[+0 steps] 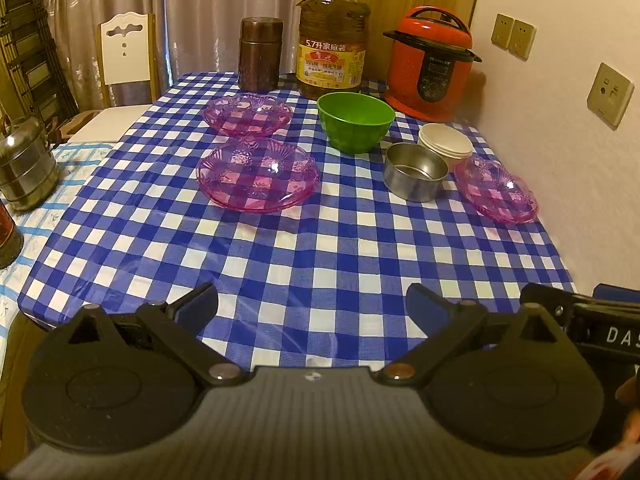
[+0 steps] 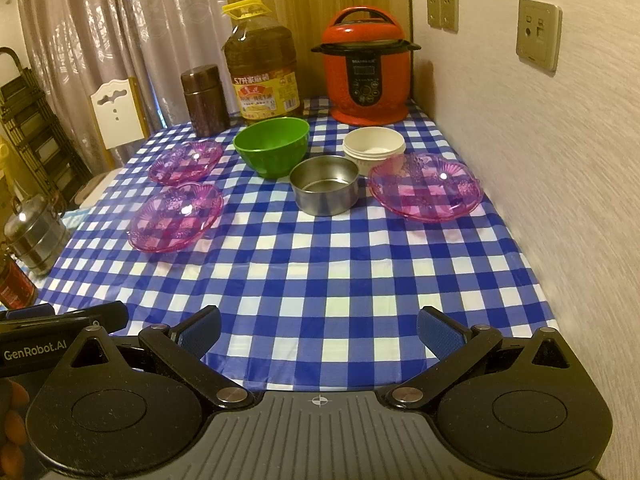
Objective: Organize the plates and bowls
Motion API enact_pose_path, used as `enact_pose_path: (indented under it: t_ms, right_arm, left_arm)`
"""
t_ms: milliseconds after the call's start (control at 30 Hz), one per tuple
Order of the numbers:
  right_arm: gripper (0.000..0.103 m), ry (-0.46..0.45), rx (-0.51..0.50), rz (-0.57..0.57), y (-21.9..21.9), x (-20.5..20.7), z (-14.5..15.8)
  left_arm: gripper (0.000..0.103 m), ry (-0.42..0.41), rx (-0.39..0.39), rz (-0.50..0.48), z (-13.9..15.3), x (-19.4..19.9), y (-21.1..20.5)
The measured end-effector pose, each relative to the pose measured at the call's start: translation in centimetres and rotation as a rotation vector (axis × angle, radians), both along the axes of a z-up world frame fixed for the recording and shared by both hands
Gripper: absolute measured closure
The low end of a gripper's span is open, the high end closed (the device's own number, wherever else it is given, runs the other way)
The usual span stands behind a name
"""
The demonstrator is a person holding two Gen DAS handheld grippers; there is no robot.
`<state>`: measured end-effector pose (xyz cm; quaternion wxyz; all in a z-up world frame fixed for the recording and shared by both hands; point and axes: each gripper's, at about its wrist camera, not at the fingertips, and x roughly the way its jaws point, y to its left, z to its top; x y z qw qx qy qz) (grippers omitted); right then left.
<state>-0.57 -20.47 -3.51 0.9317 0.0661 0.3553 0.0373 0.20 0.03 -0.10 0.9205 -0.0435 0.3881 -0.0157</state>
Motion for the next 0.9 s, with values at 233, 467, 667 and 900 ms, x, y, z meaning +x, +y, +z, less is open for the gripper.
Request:
enact_pose_path:
  t_ms: [233,467,667,900]
  right_arm:
    - [0.000,0.000,0.001,0.000,-0.05,-0.01,-0.01]
    - [0.000,0.001,0.003,0.001,-0.08,-0.03,0.01]
    - [0.000,0.001,0.004,0.001,-0.07,-0.03,-0.02]
    - [0.000,0.002,0.005,0.000,-0.24,0.13,-0.55]
  left_arm:
    - [0.003,0.001,0.006,-0.001,-0.12,-0.04,-0.03]
    - [0.003,0.001,0.006,-0.003,-0.14,-0.07,-0.04]
    - [0.003,0.001,0.006,-0.007,-0.21,-0.12,0.03]
    - [0.003,0.000,0.006,-0.006,-0.20,-0.12,0.01]
